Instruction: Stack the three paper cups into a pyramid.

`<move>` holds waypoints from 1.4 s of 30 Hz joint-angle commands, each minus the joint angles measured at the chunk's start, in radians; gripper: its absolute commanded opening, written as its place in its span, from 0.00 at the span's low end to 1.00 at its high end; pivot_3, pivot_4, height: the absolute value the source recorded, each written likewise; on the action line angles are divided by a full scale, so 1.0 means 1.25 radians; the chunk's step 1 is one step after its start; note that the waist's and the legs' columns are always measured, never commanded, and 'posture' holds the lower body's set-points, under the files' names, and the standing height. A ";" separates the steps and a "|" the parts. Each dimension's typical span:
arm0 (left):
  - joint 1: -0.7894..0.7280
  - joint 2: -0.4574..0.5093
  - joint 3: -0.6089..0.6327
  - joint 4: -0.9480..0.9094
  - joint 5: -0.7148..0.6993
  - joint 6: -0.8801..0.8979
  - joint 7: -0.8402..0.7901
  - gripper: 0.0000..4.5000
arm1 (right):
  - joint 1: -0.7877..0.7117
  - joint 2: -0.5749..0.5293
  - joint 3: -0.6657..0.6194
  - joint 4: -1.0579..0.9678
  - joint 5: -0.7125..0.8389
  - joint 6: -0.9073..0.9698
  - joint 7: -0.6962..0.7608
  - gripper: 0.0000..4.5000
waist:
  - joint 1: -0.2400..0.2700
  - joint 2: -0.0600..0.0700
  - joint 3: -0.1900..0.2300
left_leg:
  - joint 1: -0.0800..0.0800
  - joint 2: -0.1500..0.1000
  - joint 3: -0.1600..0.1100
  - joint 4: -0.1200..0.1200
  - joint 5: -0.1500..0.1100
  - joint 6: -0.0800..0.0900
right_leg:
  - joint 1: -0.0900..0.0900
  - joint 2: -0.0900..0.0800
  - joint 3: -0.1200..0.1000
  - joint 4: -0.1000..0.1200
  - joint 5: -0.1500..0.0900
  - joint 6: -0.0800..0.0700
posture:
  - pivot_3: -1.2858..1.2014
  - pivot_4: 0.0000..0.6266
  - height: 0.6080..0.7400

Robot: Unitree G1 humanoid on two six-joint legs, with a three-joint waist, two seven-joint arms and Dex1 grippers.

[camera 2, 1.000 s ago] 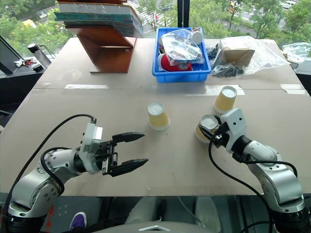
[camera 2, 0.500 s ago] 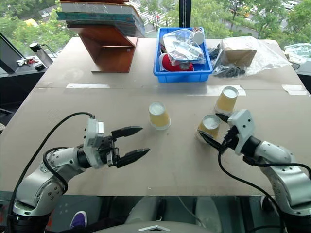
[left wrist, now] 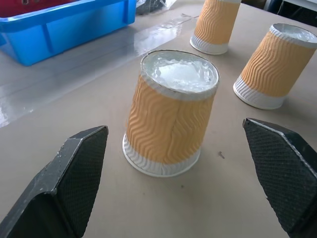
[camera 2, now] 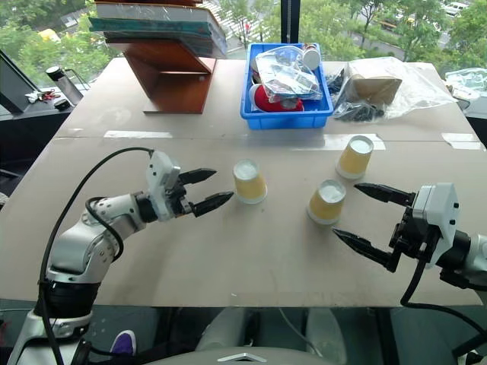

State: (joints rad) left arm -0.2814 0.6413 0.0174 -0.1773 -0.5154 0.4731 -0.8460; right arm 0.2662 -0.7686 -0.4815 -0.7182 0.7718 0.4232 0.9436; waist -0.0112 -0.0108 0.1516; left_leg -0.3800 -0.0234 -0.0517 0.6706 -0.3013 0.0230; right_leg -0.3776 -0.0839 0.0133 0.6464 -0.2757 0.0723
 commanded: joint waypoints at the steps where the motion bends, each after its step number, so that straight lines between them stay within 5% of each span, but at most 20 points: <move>1: -0.050 -0.004 -0.023 0.040 0.029 -0.038 -0.043 1.00 | 0.063 0.020 -0.053 -0.046 0.009 -0.063 0.047 0.99 | 0.001 0.000 0.000 | 0.000 0.000 -0.001 0.000 0.000 0.000 | 0.000 0.000 0.000 0.000 0.000 0.000 | 0.52 0.24 1.00; 32: -0.233 -0.117 -0.100 0.282 0.165 -0.185 -0.133 1.00 | 0.228 0.078 -0.064 -0.063 -0.044 -0.156 0.029 0.99 | 0.002 -0.001 0.000 | 0.000 -0.001 0.000 0.002 0.000 0.000 | 0.000 0.000 0.000 0.001 0.000 0.000 | 0.52 0.24 1.00; 37: -0.234 -0.121 -0.099 0.292 0.168 -0.196 -0.135 0.61 | 0.241 0.085 -0.053 -0.059 -0.056 -0.174 0.029 1.00 | 0.000 -0.001 0.000 | 0.000 -0.001 0.000 0.002 0.000 0.000 | 0.001 0.000 0.000 0.001 0.000 0.000 | 0.52 0.24 1.00; 42: -0.229 -0.121 -0.092 0.285 0.161 -0.197 -0.139 0.61 | 0.242 0.083 -0.043 -0.059 -0.066 -0.171 0.020 1.00 | 0.000 -0.001 0.000 | 0.000 -0.001 0.000 0.002 0.000 0.000 | 0.000 0.000 0.000 0.001 0.000 0.000 | 0.52 0.24 1.00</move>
State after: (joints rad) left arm -0.5608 0.4861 -0.1247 0.2048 -0.3055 0.2444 -1.0096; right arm 0.5641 -0.6631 -0.5276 -0.7751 0.6878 0.2248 0.9728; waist -0.0108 -0.0117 0.1514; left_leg -0.3800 -0.0242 -0.0523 0.6727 -0.3013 0.0229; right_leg -0.3770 -0.0836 0.0128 0.6478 -0.2756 0.0725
